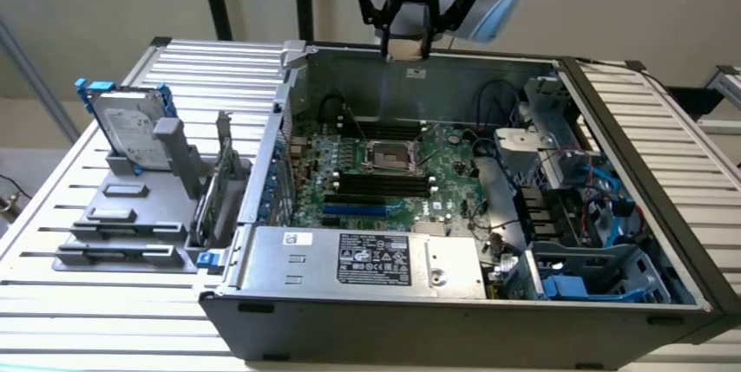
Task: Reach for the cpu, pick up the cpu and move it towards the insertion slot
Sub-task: 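Pick up the cpu and move it towards the insertion slot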
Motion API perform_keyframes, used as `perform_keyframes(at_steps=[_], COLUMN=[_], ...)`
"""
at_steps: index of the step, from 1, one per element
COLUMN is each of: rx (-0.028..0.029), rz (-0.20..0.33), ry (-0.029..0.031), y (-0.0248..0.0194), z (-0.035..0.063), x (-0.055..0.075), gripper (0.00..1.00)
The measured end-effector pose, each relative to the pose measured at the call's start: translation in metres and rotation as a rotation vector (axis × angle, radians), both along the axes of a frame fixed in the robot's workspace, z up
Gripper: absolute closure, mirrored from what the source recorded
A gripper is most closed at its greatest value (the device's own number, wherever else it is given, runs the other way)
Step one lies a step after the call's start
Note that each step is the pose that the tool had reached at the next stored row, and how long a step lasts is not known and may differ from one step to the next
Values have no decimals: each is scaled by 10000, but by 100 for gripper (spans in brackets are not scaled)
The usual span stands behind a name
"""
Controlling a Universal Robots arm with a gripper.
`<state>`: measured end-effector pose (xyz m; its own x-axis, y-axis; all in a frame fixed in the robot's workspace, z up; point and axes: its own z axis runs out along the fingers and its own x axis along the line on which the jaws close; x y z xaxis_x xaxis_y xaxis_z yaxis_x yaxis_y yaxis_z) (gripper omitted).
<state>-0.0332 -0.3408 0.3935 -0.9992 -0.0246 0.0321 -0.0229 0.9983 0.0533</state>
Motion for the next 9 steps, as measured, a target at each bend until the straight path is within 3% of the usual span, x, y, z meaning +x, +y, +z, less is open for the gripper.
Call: perform_keyframes(at_steps=[4, 9], rx=[33, 59], rz=[-9, -138], ry=[0, -22], y=[20, 45], z=[-58, -85], x=[88, 91], gripper=[45, 45])
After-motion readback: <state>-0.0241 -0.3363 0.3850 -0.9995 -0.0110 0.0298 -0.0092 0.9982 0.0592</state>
